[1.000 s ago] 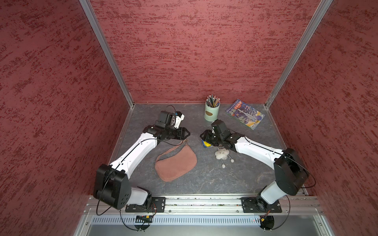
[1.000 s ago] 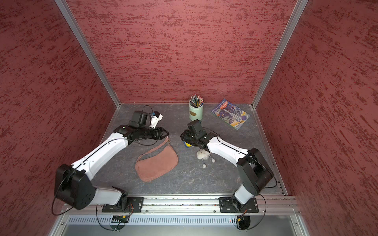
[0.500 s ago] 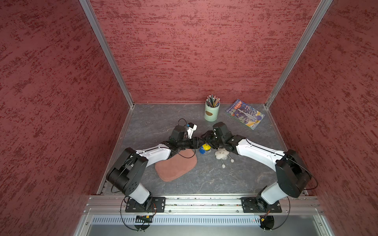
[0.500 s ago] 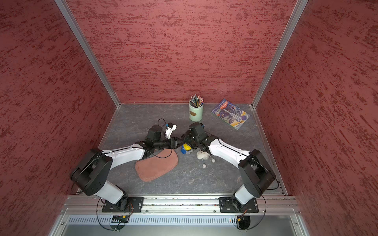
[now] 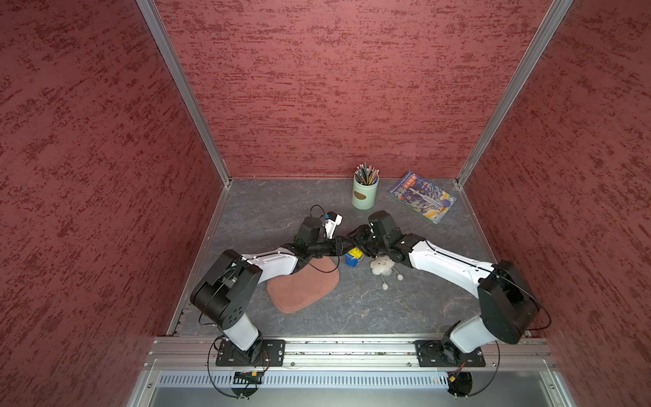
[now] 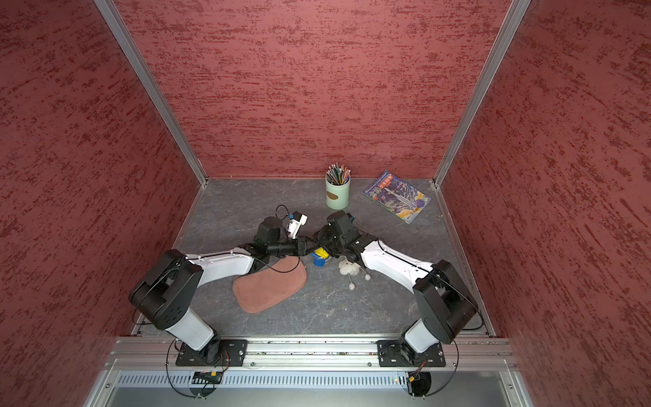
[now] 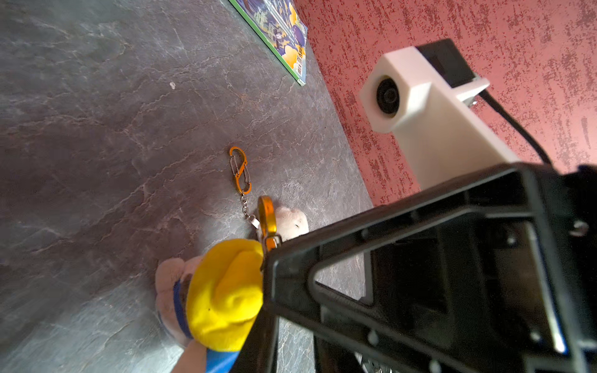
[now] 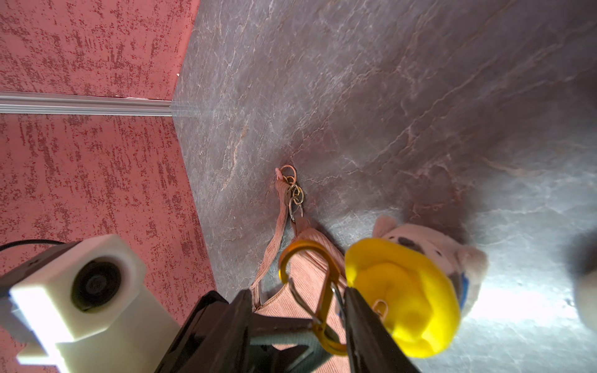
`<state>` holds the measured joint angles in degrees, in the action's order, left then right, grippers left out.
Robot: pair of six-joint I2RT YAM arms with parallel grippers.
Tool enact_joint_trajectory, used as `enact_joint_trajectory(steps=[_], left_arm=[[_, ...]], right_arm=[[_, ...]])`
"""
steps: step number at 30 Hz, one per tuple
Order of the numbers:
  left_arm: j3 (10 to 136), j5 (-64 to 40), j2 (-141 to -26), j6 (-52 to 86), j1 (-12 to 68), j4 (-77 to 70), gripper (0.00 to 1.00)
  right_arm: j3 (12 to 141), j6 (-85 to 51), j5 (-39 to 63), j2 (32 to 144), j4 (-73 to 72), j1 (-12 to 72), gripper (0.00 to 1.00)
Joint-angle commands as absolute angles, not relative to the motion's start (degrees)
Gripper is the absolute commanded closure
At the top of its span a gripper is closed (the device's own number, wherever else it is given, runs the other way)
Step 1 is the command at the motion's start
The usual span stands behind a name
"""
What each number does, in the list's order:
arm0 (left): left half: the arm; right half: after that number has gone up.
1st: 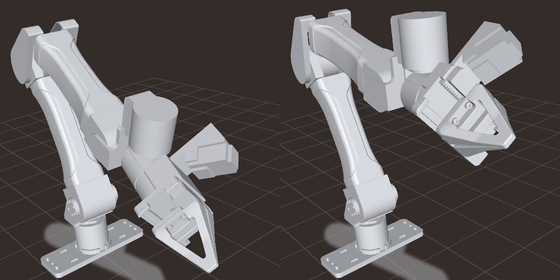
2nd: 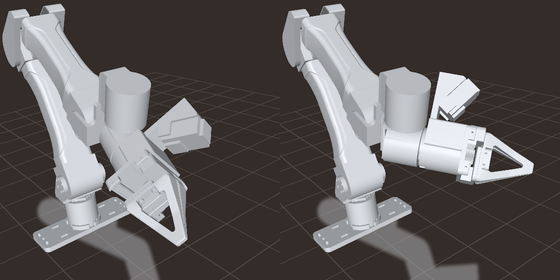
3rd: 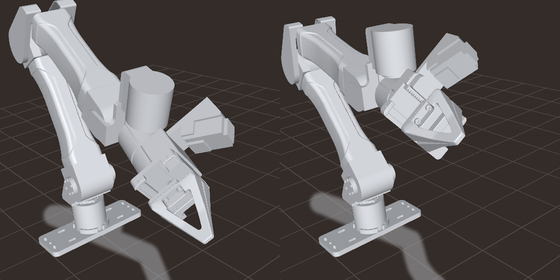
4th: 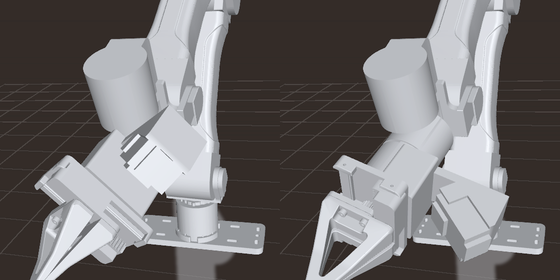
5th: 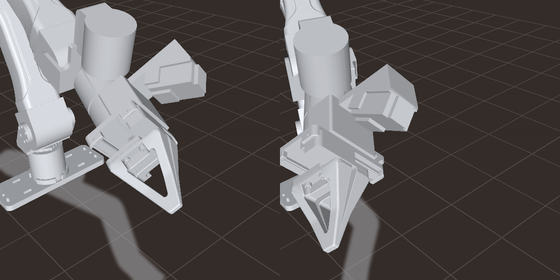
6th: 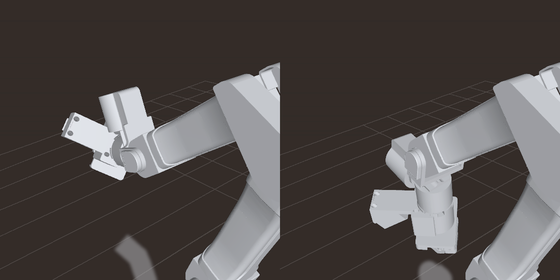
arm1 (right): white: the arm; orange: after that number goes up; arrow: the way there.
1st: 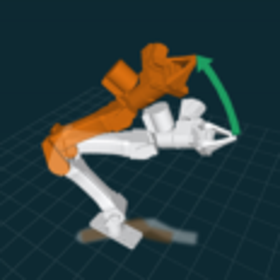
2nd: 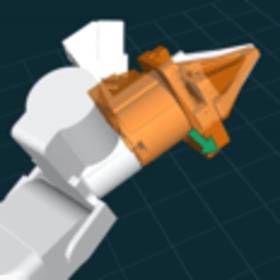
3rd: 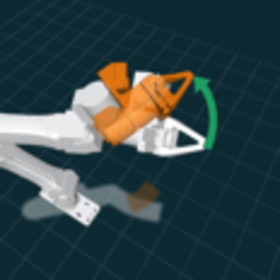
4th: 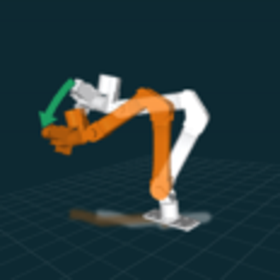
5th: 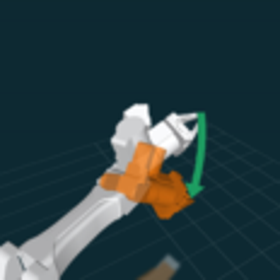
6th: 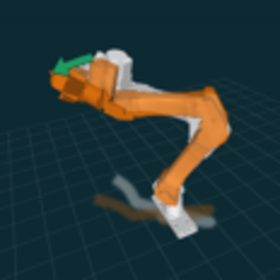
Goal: Remove the decoration from the bag
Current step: Place the decoration item at the center of the board.
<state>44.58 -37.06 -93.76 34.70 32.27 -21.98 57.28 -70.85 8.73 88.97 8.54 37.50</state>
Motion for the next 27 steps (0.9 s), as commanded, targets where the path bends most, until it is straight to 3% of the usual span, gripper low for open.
enact_joint_trajectory(steps=[1, 8, 14, 22, 27], left_arm=[[45.99, -37.44, -94.32, 33.01, 32.82, -21.83, 0.78], [47.06, -36.59, -94.76, 30.22, 32.78, -18.59, 0.78], [48.05, -35.95, -93.8, 26.97, 32.91, -14.84, 1.0], [51.59, -31.5, -90.13, 15.34, 35.58, -0.22, 1.0], [54.44, -24.33, -92.02, 13.69, 36.65, 8.49, 1.0]], right_arm=[[56.69, -71.69, 8.99, 87.27, 6.86, 37.44, 0.52], [56.62, -72.47, 9.23, 87.18, 6.5, 37.52, 0.52], [56.97, -71.6, 7.73, 87.01, 8.1, 37.44, 0.52], [60.1, -67.89, 8.13, 89.19, 12.17, 34.25, 0.47], [63.14, -64.68, 6.39, 88.56, 14.97, 32.68, 0.49]])
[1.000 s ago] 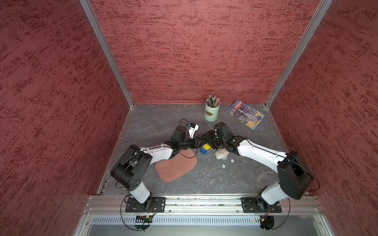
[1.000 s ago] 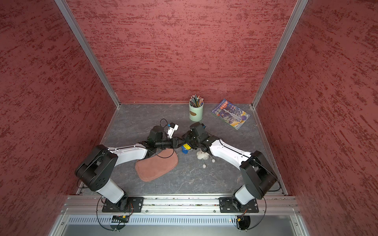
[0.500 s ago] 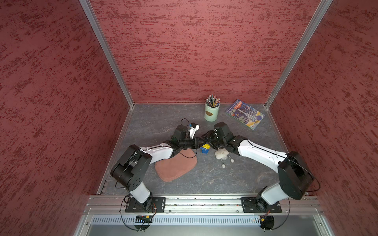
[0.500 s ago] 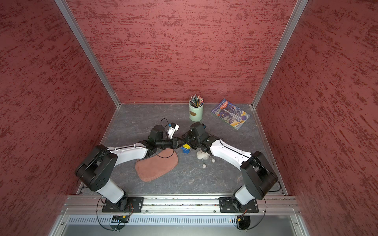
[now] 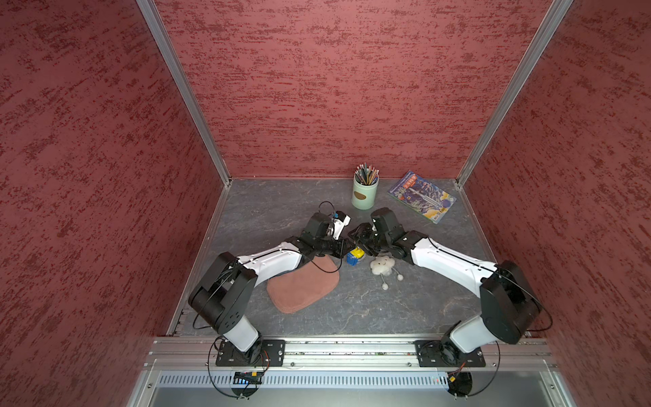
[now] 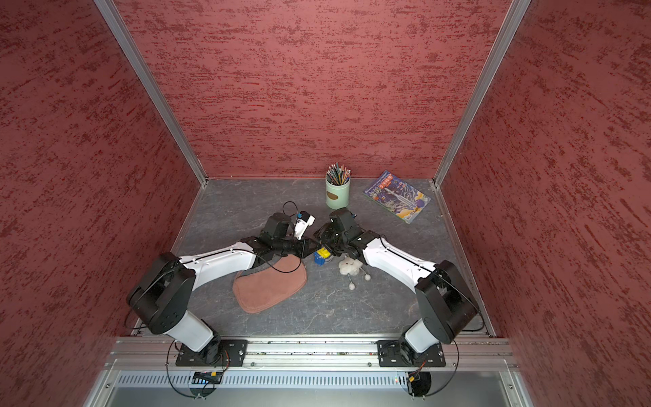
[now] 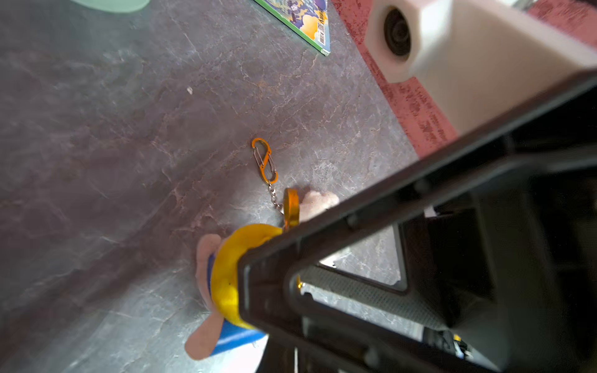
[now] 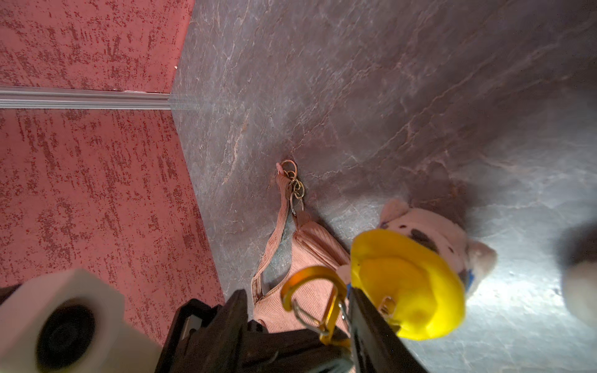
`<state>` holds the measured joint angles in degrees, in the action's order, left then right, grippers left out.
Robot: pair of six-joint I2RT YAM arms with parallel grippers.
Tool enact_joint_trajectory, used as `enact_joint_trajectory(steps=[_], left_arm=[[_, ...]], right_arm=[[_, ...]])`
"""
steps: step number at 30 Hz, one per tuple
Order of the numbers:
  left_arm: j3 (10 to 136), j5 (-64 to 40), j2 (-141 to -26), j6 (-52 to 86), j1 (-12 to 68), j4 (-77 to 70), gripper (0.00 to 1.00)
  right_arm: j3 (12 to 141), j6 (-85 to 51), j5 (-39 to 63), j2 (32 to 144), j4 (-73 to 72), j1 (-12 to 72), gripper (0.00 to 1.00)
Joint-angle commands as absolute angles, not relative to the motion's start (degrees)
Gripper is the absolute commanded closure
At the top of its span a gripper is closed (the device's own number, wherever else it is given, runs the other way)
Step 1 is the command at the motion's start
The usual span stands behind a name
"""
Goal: Remove the decoration from the bag
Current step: Place the decoration item at the center of the board.
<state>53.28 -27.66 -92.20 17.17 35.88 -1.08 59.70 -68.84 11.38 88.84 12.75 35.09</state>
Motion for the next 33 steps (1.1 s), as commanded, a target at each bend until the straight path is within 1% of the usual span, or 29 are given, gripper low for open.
enact_joint_trajectory(steps=[1, 4, 6, 8, 12, 15, 17, 20, 21, 22, 25, 30, 33], left_arm=[[54.66, -24.11, -91.94, 14.73, 36.65, 8.78, 1.0], [53.91, -26.66, -90.93, 20.1, 36.65, 4.66, 1.0], [54.06, -27.93, -90.66, 23.27, 36.65, 2.74, 1.0], [54.58, -28.56, -90.46, 25.42, 36.53, 1.96, 1.0], [56.42, -30.18, -90.82, 26.71, 36.15, 3.54, 1.0], [57.5, -31.47, -91.15, 26.46, 35.9, 5.18, 1.0], [57.72, -32.44, -91.25, 26.41, 35.65, 5.7, 1.0], [58.15, -33.02, -91.35, 25.88, 35.3, 6.98, 1.0], [58.1, -33.25, -91.22, 25.71, 35.18, 7.11, 1.0], [58.11, -33.37, -91.07, 25.67, 35.08, 7.12, 1.0], [58.27, -33.7, -91.13, 25.45, 34.96, 7.55, 1.0], [57.93, -34.25, -90.8, 25.2, 34.66, 8.07, 1.0], [57.62, -34.63, -91.33, 24.92, 33.78, 8.56, 1.0]], right_arm=[[64.33, -62.78, 5.28, 88.58, 17.14, 32.62, 0.52], [65.57, -58.9, 5.13, 89.96, 18.63, 32.74, 0.67], [65.31, -58.46, 6.24, 91.0, 18.51, 32.97, 0.72], [64.29, -58.58, 6.96, 91.46, 17.48, 33.67, 0.75], [64.45, -56.16, 5.97, 91.71, 17.93, 35.07, 0.76], [64.67, -53.74, 5.3, 91.96, 18.17, 35.19, 0.85], [65.47, -51.41, 4.92, 92.36, 18.66, 35.28, 0.85], [66.15, -47.75, 2.93, 92.6, 19.92, 35.51, 0.81], [66.06, -47.22, 2.52, 92.8, 19.82, 35.52, 0.77], [66.12, -46.74, 2.2, 93.07, 19.86, 35.56, 0.7], [66.33, -45.88, 0.33, 93.74, 20.38, 35.51, 0.56], [67.72, -43.57, -2.94, 94.85, 20.78, 35.21, 0.45], [68.5, -42.99, -0.77, 94.7, 20.34, 34.91, 0.4]])
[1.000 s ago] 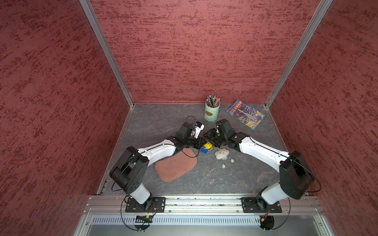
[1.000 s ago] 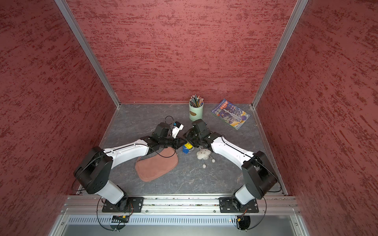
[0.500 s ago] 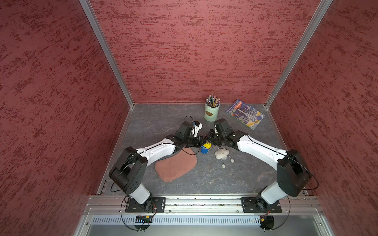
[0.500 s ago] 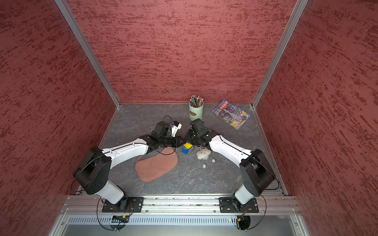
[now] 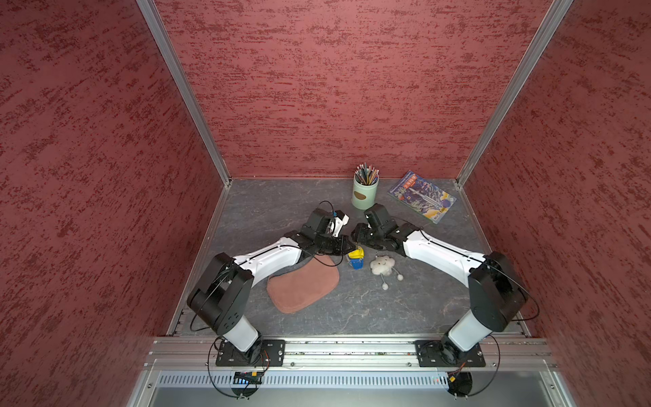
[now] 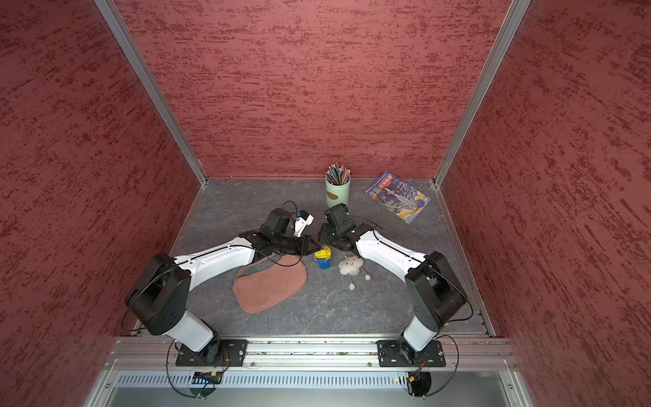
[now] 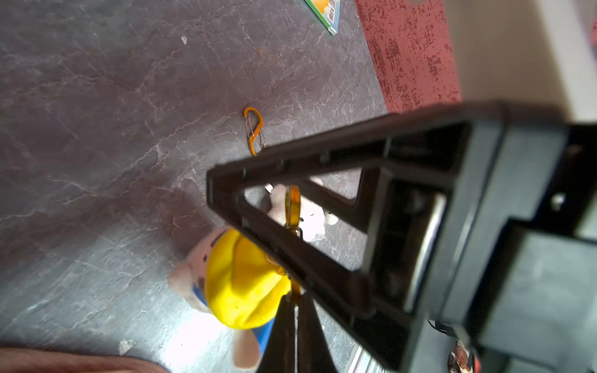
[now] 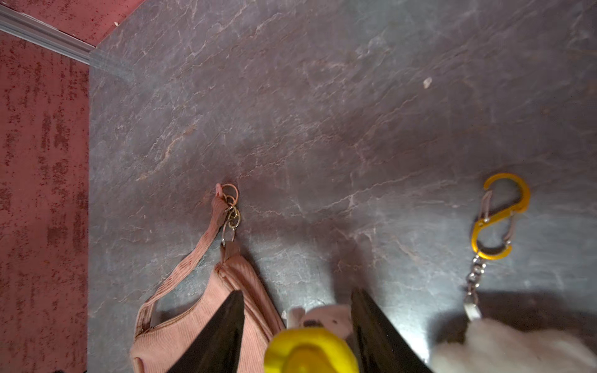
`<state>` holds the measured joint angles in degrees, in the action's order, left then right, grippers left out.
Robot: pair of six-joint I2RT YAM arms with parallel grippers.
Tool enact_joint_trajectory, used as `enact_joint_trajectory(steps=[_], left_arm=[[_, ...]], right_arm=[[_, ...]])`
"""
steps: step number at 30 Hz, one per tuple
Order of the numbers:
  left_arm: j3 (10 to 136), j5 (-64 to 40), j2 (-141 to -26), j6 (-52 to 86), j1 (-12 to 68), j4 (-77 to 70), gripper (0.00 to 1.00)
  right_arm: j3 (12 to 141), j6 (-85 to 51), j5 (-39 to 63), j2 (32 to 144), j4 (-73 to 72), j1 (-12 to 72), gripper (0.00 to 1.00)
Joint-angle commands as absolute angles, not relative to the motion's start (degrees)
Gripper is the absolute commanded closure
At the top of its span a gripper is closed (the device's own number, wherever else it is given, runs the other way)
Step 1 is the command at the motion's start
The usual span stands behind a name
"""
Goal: Remove the decoration from the bag
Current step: Place the decoration item at the center of the board.
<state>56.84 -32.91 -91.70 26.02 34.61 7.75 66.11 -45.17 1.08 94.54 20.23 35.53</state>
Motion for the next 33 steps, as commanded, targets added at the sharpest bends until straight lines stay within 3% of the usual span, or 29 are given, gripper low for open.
enact_joint_trajectory(steps=[1, 9, 20, 25, 33], left_arm=[[57.45, -35.09, -91.97, 24.96, 33.19, 8.26, 1.0], [59.9, -41.74, -98.32, 24.79, 33.12, 8.05, 1.0], [53.16, -43.05, -88.94, 30.24, 40.01, 11.26, 1.0], [52.51, -41.96, -96.96, 28.24, 36.59, 10.48, 1.0], [66.42, -37.05, -111.09, 20.77, 30.79, 14.13, 1.0]], right_arm=[[68.43, -43.28, 0.19, 93.96, 19.85, 34.76, 0.39], [68.38, -45.7, 2.95, 88.22, 19.72, 30.07, 0.33], [66.24, -45.11, 3.11, 87.51, 19.76, 24.68, 0.3], [65.44, -45.86, 3.87, 89.4, 18.54, 24.77, 0.29], [65.07, -43.22, 2.66, 91.02, 19.8, 27.05, 0.29]])
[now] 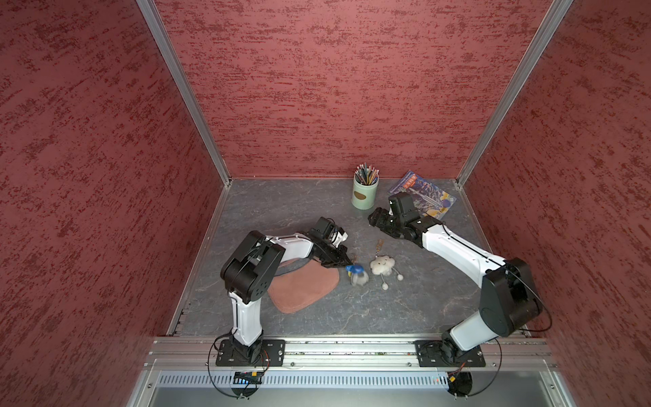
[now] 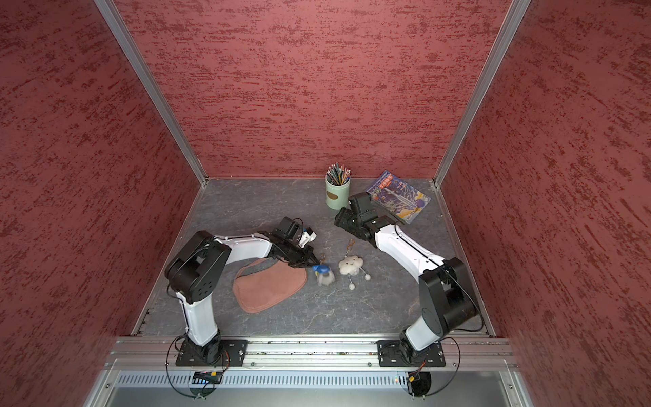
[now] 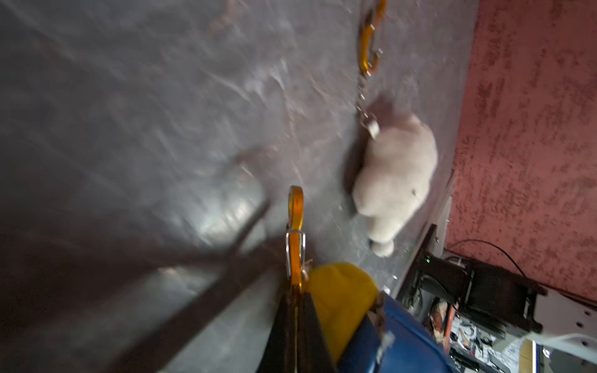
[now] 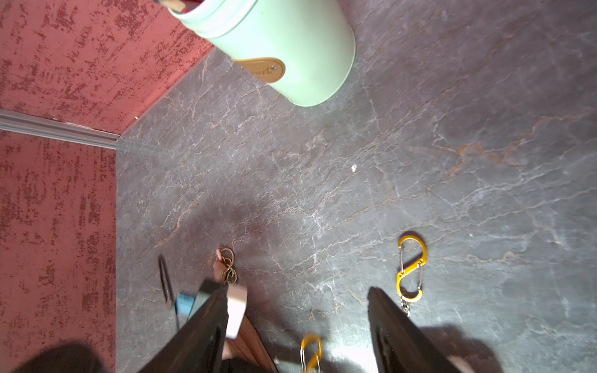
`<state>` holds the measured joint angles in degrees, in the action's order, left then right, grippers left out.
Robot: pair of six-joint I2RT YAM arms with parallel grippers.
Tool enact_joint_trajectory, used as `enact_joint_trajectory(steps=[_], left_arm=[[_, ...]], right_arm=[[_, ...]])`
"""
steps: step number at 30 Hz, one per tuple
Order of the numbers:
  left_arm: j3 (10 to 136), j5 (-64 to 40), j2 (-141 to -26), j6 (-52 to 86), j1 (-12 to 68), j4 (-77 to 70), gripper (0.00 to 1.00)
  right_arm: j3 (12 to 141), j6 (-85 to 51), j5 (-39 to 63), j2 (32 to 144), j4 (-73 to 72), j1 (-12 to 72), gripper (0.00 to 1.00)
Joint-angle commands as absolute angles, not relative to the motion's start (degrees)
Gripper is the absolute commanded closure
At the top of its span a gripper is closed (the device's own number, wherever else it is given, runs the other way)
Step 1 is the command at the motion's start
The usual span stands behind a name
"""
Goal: Remove the decoration from the bag
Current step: Place the decoration item at the center of the board, then adjust the bag at the center of the board.
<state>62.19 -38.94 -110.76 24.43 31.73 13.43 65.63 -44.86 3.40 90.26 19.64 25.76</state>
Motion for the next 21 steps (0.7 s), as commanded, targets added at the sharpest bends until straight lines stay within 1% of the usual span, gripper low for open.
enact_joint_trajectory(steps=[1, 3, 4, 6, 8, 11, 13, 17, 21], left_arm=[[67.66, -36.75, -111.84, 20.41, 30.39, 14.74, 0.98], [69.54, -36.44, -112.43, 19.2, 29.83, 16.75, 0.9], [69.96, -36.17, -112.29, 18.39, 29.61, 18.04, 0.82], [69.39, -36.02, -110.5, 17.44, 28.73, 19.38, 0.7], [67.12, -36.22, -106.76, 17.28, 27.2, 19.84, 0.63], [62.86, -35.28, -98.09, 18.08, 23.84, 21.16, 0.57], [60.49, -32.67, -91.81, 18.22, 21.03, 23.65, 0.55], [56.43, -26.79, -81.62, 18.31, 14.79, 28.11, 0.53], [54.89, -25.16, -74.21, 17.96, 11.19, 31.63, 0.52]], right_arm=[[65.17, -42.7, 2.62, 91.3, 19.89, 27.58, 0.29], [65.62, -41.26, 3.05, 92.42, 20.12, 28.61, 0.31], [66.21, -40.29, 3.68, 93.27, 20.25, 29.37, 0.32], [68.57, -36.73, 4.85, 95.49, 21.46, 31.15, 0.33], [71.42, -33.55, 5.73, 97.77, 23.69, 32.77, 0.36], [74.84, -29.63, 6.17, 99.99, 26.07, 35.73, 0.38], [77.22, -27.86, 7.69, 102.41, 27.63, 38.06, 0.39], [79.97, -27.17, 13.04, 109.48, 28.19, 41.95, 0.38], [82.78, -27.24, 15.87, 115.13, 28.05, 44.45, 0.37]])
